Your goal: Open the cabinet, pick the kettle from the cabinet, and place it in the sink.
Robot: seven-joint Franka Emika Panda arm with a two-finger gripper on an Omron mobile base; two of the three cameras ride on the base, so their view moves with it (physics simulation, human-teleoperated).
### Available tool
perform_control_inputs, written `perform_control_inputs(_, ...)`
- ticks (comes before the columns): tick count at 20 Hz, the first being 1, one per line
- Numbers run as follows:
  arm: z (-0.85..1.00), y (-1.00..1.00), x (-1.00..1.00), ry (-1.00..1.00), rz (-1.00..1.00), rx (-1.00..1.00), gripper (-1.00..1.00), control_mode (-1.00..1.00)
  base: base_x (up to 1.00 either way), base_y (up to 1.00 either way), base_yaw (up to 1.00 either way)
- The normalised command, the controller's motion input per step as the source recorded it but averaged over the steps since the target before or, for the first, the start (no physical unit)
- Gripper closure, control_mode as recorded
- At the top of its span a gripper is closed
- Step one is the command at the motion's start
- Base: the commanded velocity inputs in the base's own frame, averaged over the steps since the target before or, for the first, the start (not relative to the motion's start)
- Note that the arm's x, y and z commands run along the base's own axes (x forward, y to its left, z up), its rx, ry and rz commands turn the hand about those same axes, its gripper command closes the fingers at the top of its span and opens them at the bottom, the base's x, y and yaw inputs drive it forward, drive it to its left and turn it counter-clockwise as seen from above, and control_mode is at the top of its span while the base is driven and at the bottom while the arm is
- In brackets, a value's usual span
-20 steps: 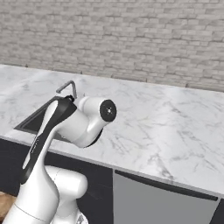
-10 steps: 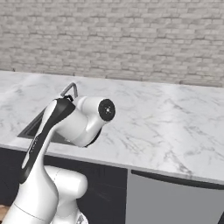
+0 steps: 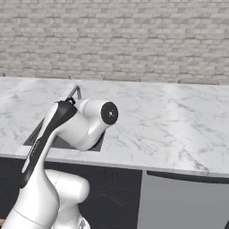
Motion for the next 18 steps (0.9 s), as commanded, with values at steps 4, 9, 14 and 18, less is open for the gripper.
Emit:
perform_control_inputs(4, 0.0, 0.0, 0.0, 0.0, 0.0, 0.0, 1.0, 1.0, 0.15, 0.21, 0.0)
perform_control_inputs(9, 0.0, 0.0, 0.0, 0.0, 0.0, 0.0, 1.0, 1.0, 0.22, 0.1, 0.1)
perform_control_inputs(14, 0.0, 0.0, 0.0, 0.0, 0.0, 0.0, 1.0, 1.0, 0.32, 0.0, 0.1)
perform_control_inputs(18, 0.0, 0.0, 0.0, 0.0, 0.0, 0.0, 1.0, 1.0, 0.26, 0.0, 0.06)
